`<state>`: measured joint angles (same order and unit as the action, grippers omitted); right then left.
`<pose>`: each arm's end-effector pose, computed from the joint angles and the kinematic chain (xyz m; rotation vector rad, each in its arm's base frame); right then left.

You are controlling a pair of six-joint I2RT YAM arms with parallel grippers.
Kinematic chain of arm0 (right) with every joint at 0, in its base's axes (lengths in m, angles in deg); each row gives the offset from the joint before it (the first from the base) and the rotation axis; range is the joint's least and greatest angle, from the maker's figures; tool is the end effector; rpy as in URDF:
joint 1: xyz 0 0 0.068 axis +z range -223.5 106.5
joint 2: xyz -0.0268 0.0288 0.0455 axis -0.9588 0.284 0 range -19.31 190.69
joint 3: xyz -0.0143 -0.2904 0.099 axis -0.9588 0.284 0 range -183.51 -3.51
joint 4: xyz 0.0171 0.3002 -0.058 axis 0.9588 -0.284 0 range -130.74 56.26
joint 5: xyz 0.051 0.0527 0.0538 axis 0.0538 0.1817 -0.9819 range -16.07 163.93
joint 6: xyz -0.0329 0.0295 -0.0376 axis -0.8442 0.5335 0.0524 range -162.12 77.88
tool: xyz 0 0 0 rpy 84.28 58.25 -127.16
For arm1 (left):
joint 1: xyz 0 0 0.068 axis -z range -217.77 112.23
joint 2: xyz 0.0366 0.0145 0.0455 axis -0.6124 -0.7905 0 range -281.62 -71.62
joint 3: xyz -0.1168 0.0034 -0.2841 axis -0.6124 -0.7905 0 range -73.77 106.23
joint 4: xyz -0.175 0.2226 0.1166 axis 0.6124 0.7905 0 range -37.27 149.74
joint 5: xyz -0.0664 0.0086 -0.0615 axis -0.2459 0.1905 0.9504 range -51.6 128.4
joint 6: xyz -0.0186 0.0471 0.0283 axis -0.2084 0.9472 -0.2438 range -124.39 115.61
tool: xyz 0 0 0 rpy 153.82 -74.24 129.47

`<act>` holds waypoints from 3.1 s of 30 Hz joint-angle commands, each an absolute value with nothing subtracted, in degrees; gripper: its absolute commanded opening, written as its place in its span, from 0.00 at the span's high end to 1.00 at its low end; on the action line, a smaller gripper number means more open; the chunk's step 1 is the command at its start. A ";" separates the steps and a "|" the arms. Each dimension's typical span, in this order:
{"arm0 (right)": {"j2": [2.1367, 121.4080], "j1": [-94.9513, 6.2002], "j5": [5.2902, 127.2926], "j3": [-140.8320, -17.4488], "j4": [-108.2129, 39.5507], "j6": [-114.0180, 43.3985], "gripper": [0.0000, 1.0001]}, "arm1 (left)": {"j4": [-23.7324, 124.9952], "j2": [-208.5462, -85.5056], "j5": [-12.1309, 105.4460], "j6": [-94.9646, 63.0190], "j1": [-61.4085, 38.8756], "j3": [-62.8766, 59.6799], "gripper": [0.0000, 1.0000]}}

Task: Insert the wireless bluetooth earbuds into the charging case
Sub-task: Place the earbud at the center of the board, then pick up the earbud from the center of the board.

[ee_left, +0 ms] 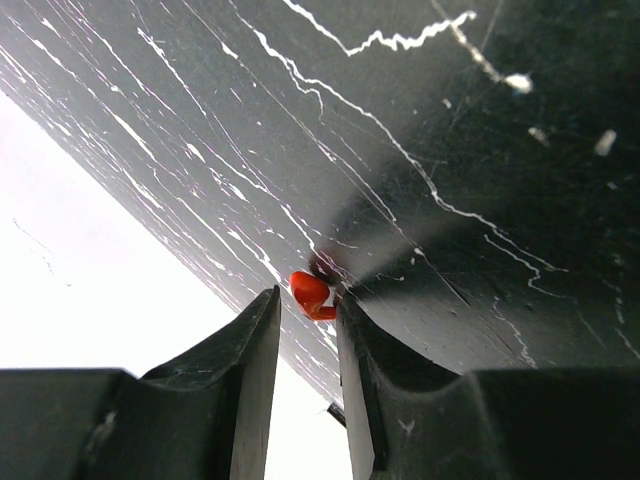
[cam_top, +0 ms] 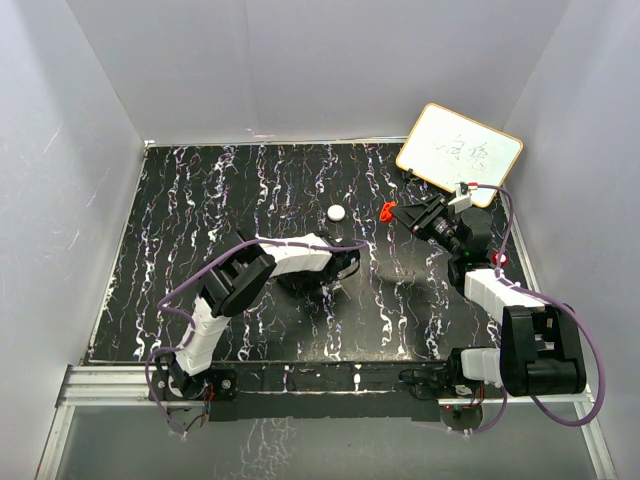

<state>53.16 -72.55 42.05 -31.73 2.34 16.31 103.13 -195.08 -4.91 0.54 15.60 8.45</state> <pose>0.2889 0.0268 0.2225 0.4753 1.7937 1.2203 0.2864 -0.3373 0.1115 1.3217 2.3385 0.9884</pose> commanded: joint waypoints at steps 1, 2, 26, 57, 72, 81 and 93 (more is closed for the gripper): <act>51.44 -72.98 41.61 -32.97 4.76 16.06 1.00 | 103.94 -194.30 -3.05 0.38 15.50 10.61 0.71; 51.47 -72.98 41.64 -33.03 4.76 15.97 1.00 | 103.77 -194.08 -3.14 0.35 15.51 10.81 0.71; 51.89 -73.06 39.59 -34.68 1.99 12.32 1.00 | 72.54 -158.27 13.76 -7.01 3.00 -7.76 0.34; 50.49 -73.07 38.58 -36.18 -4.47 7.89 1.00 | 52.54 -141.41 25.15 -17.72 0.11 -38.46 0.53; 50.56 -73.06 38.42 -36.03 -4.63 7.81 1.00 | 50.32 -147.73 21.88 -15.88 0.11 -37.73 0.56; 50.40 -73.06 38.42 -35.94 -4.62 7.80 1.00 | 50.80 -151.38 22.57 -15.52 0.03 -36.23 0.56; 50.49 -73.06 38.60 -35.94 -4.64 7.72 1.00 | 50.30 -153.37 22.23 -14.12 -0.49 -35.29 0.58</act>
<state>51.61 -72.88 38.82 -33.72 -6.75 8.73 51.02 -153.14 22.76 -14.98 0.08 -37.54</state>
